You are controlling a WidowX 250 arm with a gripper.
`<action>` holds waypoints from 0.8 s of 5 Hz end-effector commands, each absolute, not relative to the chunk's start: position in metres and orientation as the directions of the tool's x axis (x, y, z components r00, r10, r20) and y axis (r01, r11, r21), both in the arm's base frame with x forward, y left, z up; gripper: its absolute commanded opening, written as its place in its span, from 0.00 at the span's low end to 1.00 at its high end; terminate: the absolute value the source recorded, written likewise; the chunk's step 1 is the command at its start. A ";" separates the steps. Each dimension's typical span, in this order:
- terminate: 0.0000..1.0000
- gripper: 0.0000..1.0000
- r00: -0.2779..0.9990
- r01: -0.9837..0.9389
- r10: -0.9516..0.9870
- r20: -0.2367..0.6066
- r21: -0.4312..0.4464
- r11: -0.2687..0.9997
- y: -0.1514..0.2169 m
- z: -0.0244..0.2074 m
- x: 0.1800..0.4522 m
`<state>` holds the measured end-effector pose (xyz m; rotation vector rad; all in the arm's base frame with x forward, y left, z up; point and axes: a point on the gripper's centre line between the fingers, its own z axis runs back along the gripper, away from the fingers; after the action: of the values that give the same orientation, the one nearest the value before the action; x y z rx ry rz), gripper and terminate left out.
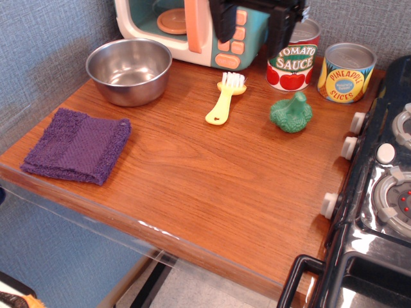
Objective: Place the green vegetable to the right of the yellow utensil.
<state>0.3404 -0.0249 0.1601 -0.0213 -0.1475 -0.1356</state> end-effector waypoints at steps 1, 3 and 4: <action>0.00 1.00 0.974 0.080 -0.082 0.213 0.017 0.997 0.006 0.174 0.289; 0.00 1.00 0.972 0.093 -0.100 0.211 0.045 0.995 0.016 0.159 0.281; 0.00 1.00 0.972 0.093 -0.100 0.211 0.045 0.995 0.016 0.159 0.281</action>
<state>0.2945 0.0078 0.1429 0.0292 -0.1642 -0.0986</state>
